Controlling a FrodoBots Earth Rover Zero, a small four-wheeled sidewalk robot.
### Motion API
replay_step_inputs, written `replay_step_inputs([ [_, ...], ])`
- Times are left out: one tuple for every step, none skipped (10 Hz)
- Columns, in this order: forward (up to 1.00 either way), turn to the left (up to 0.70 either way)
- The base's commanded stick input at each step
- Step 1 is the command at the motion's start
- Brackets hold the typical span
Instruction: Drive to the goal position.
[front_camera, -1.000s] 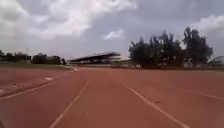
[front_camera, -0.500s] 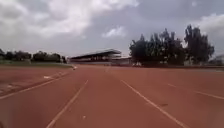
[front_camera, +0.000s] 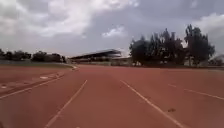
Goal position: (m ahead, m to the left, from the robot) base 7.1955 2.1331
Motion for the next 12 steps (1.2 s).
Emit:
replay_step_inputs([
  [0.45, 0.0],
  [0.45, 0.0],
  [0.45, 0.0],
  [0.45, 0.0],
  [0.45, 0.0],
  [0.45, 0.0],
  [0.45, 0.0],
  [0.45, 0.0],
  [0.45, 0.0],
  [0.45, 0.0],
  [0.45, 0.0],
  [0.45, 0.0],
])
